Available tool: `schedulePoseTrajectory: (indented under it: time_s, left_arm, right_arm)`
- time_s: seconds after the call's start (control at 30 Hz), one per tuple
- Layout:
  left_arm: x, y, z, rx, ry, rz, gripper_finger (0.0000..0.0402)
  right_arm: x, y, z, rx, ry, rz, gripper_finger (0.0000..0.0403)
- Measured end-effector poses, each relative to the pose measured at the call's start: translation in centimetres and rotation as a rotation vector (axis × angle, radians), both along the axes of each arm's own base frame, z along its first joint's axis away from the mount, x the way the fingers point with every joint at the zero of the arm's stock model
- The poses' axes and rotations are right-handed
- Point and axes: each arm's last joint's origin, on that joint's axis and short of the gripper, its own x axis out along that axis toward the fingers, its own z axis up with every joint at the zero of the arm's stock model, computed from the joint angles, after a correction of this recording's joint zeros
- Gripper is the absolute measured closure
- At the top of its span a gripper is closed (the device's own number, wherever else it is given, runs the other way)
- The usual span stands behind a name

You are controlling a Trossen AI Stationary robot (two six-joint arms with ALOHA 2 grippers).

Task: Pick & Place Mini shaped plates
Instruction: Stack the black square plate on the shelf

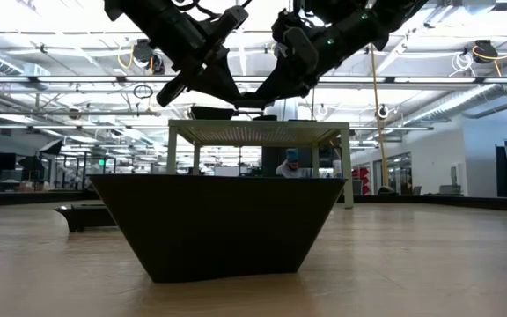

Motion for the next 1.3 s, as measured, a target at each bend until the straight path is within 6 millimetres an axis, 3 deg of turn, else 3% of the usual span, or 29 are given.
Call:
schedulePoseTrajectory:
  time_s: [0.17,0.47,0.87,1.1,1.3]
  left_arm:
    - [0.0,0.0,0.0,0.011,-0.001,0.014,0.0382]
    - [0.3,0.0,0.4,-0.021,-0.065,0.040,0.0367]
    - [0.5,0.0,0.8,-0.061,-0.126,0.059,0.0246]
    - [0.6,0.0,2.0,-0.073,-0.215,0.039,0.0206]
    - [0.6,0.0,2.7,-0.078,-0.267,0.030,0.0198]
  right_arm:
    - [0.0,0.0,0.0,0.000,-0.001,-0.001,0.0395]
    - [0.0,-0.1,0.0,0.026,-0.004,-0.023,0.0401]
    - [-1.0,-0.6,0.1,0.050,0.061,-0.055,0.0402]
    - [-4.8,-1.5,4.0,0.028,0.029,-0.153,0.0402]
    - [-8.5,-3.5,7.8,-0.072,-0.118,-0.490,0.0403]
